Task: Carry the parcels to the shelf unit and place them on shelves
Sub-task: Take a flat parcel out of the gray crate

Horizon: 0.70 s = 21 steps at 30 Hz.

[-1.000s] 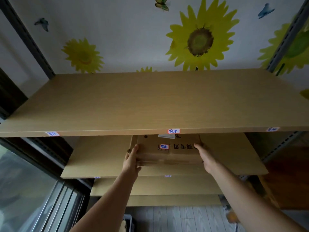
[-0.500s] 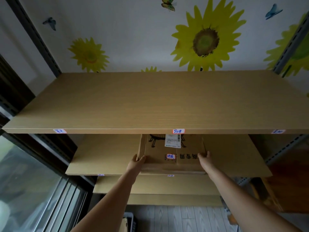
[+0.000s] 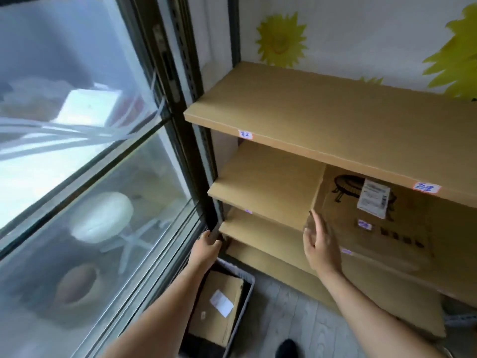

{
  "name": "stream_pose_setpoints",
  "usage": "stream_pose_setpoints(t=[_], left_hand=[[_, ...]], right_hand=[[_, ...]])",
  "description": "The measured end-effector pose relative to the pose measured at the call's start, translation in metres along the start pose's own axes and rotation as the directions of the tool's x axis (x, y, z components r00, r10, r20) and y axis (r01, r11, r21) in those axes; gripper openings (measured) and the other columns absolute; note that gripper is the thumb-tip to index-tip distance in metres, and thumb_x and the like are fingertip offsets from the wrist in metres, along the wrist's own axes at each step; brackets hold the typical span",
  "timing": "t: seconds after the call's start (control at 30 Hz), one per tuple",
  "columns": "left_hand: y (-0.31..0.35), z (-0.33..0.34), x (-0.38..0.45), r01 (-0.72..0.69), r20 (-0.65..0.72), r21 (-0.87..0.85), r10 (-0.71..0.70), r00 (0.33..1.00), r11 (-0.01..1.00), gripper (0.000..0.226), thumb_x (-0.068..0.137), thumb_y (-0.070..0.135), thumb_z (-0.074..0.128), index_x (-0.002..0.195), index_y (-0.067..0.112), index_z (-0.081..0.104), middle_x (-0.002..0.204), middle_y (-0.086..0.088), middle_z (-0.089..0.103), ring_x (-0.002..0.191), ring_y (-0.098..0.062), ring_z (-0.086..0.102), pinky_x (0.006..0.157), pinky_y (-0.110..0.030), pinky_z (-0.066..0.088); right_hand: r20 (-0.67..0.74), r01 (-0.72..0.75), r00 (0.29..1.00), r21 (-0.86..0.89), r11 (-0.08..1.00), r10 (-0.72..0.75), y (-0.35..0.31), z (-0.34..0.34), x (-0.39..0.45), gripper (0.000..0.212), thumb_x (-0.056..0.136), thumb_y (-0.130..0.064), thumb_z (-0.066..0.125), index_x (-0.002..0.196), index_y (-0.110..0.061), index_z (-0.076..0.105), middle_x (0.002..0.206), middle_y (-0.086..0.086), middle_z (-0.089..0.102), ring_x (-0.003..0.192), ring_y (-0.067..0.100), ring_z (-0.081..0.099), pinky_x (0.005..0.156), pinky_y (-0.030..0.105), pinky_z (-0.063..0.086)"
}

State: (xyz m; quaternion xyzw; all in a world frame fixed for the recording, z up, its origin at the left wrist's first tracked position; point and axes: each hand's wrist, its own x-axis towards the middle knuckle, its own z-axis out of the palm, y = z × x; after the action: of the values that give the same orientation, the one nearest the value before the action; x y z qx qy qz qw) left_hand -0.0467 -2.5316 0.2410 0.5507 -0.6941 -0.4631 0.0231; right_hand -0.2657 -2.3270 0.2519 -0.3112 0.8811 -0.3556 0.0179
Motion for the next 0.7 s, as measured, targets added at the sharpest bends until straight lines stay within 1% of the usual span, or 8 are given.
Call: stream_pose_setpoints(t=[0.03, 0.1, 0.17, 0.27, 0.33, 0.47, 0.6, 0.7], left_hand=[[-0.027, -0.015, -0.001, 0.052, -0.021, -0.003, -0.052, 0.998, 0.999, 0.071, 0.080, 0.042, 0.055, 0.145, 0.014, 0.053, 0.137, -0.012, 0.066, 0.122, -0.030, 0.063, 0.102, -0.034, 0.049], [-0.083, -0.037, 0.001, 0.138, -0.039, -0.028, -0.139, 0.990, 0.990, 0.076, 0.073, 0.047, 0.051, 0.142, 0.015, 0.055, 0.131, -0.015, 0.069, 0.116, -0.031, 0.066, 0.100, -0.037, 0.052], [-0.109, -0.056, -0.023, 0.218, -0.032, -0.035, -0.219, 0.975, 0.975, 0.067, 0.085, 0.040, 0.056, 0.146, 0.012, 0.051, 0.135, -0.016, 0.067, 0.119, -0.031, 0.065, 0.102, -0.035, 0.050], [-0.154, -0.076, -0.047, 0.300, -0.051, -0.049, -0.303, 0.952, 0.953, 0.061, 0.092, 0.029, 0.058, 0.149, 0.010, 0.049, 0.137, -0.015, 0.065, 0.121, -0.028, 0.064, 0.102, -0.031, 0.047], [-0.178, -0.080, -0.056, 0.344, -0.046, -0.055, -0.346, 0.937, 0.937, 0.059, 0.092, 0.028, 0.057, 0.149, 0.012, 0.049, 0.137, -0.012, 0.065, 0.121, -0.026, 0.064, 0.101, -0.029, 0.046], [-0.208, -0.077, -0.068, 0.411, 0.001, 0.008, -0.411, 0.912, 0.912, 0.056, 0.094, 0.029, 0.054, 0.148, 0.018, 0.050, 0.142, -0.009, 0.062, 0.130, -0.023, 0.059, 0.103, -0.025, 0.043], [-0.216, -0.066, -0.055, 0.449, 0.007, 0.030, -0.449, 0.894, 0.893, 0.055, 0.094, 0.028, 0.053, 0.148, 0.017, 0.051, 0.147, -0.007, 0.059, 0.134, -0.022, 0.056, 0.108, -0.028, 0.042], [-0.220, -0.050, -0.032, 0.451, 0.010, 0.048, -0.452, 0.892, 0.891, 0.055, 0.094, 0.029, 0.051, 0.149, 0.021, 0.050, 0.146, -0.008, 0.059, 0.136, -0.023, 0.054, 0.108, -0.030, 0.042]], right_hand=[[0.103, 0.035, 0.994, -0.024, 0.999, -0.033, -0.013, 0.015, -0.008, 0.054, 0.098, -0.028, 0.047, 0.150, -0.018, 0.038, 0.153, 0.009, 0.043, 0.135, 0.024, 0.048, 0.104, 0.032, 0.041], [0.353, 0.042, 0.935, -0.060, 0.997, -0.018, -0.029, 0.045, -0.023, 0.057, 0.099, -0.032, 0.044, 0.153, -0.019, 0.031, 0.158, 0.008, 0.036, 0.142, 0.024, 0.039, 0.110, 0.033, 0.034], [0.565, -0.040, 0.820, -0.094, 0.995, 0.086, -0.039, 0.071, -0.038, 0.063, 0.099, -0.037, 0.044, 0.156, -0.020, 0.023, 0.160, 0.010, 0.031, 0.144, 0.025, 0.035, 0.112, 0.034, 0.030], [0.769, -0.098, 0.612, -0.154, 0.983, 0.182, -0.051, 0.111, -0.068, 0.072, 0.097, -0.047, 0.043, 0.158, -0.023, 0.012, 0.163, 0.008, 0.024, 0.146, 0.025, 0.032, 0.116, 0.039, 0.030], [0.828, -0.097, 0.514, -0.202, 0.974, 0.223, -0.055, 0.132, -0.085, 0.076, 0.096, -0.051, 0.041, 0.158, -0.024, 0.008, 0.165, 0.006, 0.021, 0.147, 0.027, 0.029, 0.116, 0.042, 0.029], [0.866, -0.121, 0.412, -0.256, 0.959, 0.283, -0.067, 0.161, -0.105, 0.076, 0.096, -0.050, 0.042, 0.158, -0.023, 0.008, 0.164, 0.008, 0.021, 0.148, 0.028, 0.027, 0.117, 0.041, 0.028], [0.880, -0.152, 0.380, -0.244, 0.958, 0.285, -0.073, 0.195, -0.102, 0.072, 0.098, -0.042, 0.044, 0.158, -0.016, 0.014, 0.160, 0.010, 0.031, 0.145, 0.028, 0.034, 0.112, 0.034, 0.030], [0.888, -0.214, 0.339, -0.249, 0.945, 0.311, -0.071, 0.224, -0.095, 0.072, 0.098, -0.041, 0.045, 0.158, -0.016, 0.015, 0.158, 0.008, 0.036, 0.142, 0.026, 0.038, 0.109, 0.034, 0.033]])
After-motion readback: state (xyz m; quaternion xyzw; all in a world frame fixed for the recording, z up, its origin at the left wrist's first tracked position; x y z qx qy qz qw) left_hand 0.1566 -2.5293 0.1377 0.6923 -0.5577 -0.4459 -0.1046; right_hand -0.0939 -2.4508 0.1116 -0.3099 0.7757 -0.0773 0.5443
